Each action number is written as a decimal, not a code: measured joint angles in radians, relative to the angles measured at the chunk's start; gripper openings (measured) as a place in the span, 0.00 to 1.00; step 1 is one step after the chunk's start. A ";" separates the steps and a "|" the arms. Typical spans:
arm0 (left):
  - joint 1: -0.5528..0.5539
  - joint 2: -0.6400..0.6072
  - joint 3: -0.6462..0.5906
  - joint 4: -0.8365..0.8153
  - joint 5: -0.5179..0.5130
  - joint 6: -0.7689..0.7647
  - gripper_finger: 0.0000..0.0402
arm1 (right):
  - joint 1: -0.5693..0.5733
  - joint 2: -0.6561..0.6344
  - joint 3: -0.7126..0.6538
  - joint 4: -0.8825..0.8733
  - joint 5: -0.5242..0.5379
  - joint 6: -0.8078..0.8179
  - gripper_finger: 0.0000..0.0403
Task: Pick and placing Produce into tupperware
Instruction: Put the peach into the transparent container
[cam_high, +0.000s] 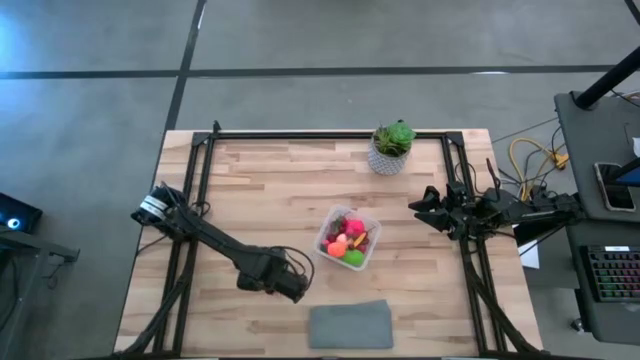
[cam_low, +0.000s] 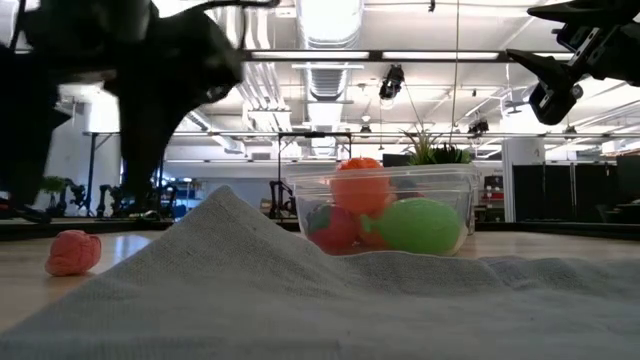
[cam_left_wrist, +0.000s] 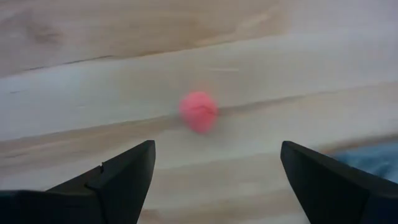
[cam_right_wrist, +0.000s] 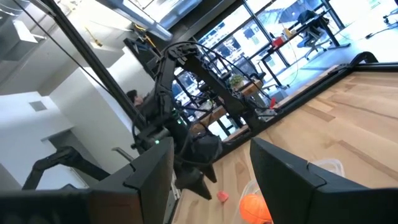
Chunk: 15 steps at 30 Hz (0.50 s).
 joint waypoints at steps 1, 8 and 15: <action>-0.004 0.000 -0.011 -0.005 0.001 -0.011 0.82 | 0.000 0.000 0.000 0.000 0.000 0.000 0.51; -0.007 0.001 -0.057 0.003 0.003 -0.048 0.82 | 0.000 0.000 0.000 0.000 0.000 0.000 0.51; -0.006 0.000 -0.084 0.026 0.003 -0.048 0.82 | 0.000 0.000 0.000 0.000 0.000 0.000 0.51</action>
